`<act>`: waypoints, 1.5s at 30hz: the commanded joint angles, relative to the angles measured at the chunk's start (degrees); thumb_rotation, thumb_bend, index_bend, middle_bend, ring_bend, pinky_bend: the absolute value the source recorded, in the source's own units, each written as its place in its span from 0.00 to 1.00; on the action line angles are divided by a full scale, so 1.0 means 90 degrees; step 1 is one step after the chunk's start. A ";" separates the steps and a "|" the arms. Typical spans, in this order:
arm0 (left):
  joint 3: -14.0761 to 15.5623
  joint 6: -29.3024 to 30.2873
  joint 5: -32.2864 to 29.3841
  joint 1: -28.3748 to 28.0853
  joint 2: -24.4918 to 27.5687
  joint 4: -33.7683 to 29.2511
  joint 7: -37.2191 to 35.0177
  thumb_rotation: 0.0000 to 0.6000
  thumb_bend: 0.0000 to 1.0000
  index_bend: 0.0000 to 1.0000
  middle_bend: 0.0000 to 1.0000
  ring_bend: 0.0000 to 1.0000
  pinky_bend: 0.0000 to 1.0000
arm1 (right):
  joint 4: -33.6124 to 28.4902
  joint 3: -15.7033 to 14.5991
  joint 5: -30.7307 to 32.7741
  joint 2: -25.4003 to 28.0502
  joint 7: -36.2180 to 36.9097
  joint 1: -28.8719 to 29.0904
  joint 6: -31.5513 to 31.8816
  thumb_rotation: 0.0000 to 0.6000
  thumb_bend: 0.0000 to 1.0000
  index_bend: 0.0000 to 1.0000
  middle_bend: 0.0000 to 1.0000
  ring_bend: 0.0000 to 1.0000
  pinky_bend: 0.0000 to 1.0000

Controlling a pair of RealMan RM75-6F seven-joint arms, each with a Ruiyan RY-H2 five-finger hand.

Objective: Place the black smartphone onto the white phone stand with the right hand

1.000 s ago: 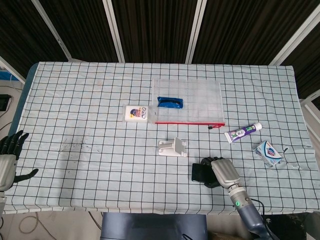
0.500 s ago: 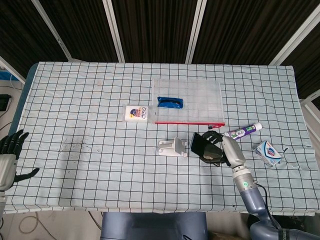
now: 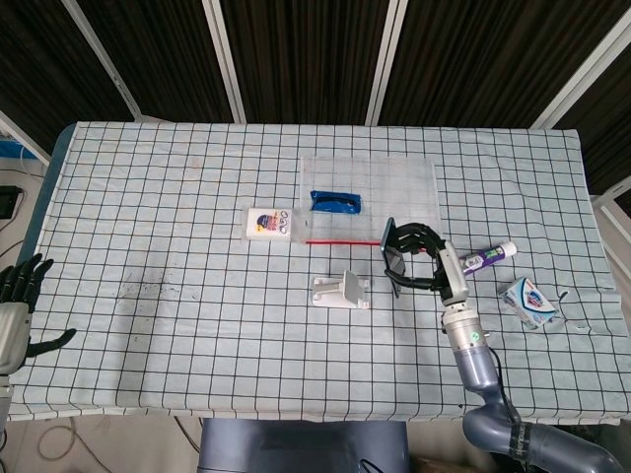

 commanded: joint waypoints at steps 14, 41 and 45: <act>-0.0041 -0.0081 -0.0160 -0.0013 -0.0040 -0.0037 0.0126 1.00 0.00 0.00 0.00 0.00 0.00 | 0.2566 -0.0278 -0.0603 -0.1933 0.0334 0.0314 0.1258 1.00 0.31 0.58 0.51 0.42 0.50; -0.0035 -0.0125 -0.0174 -0.0018 -0.0021 -0.0051 0.0075 1.00 0.00 0.00 0.00 0.00 0.00 | 0.2644 -0.0266 -0.0360 -0.2543 0.0511 0.0551 0.0917 1.00 0.31 0.57 0.50 0.42 0.51; -0.0032 -0.0116 -0.0161 -0.0016 -0.0023 -0.0049 0.0079 1.00 0.00 0.00 0.00 0.00 0.00 | 0.2660 -0.0306 -0.0378 -0.2557 0.0551 0.0549 0.0897 1.00 0.31 0.57 0.50 0.42 0.51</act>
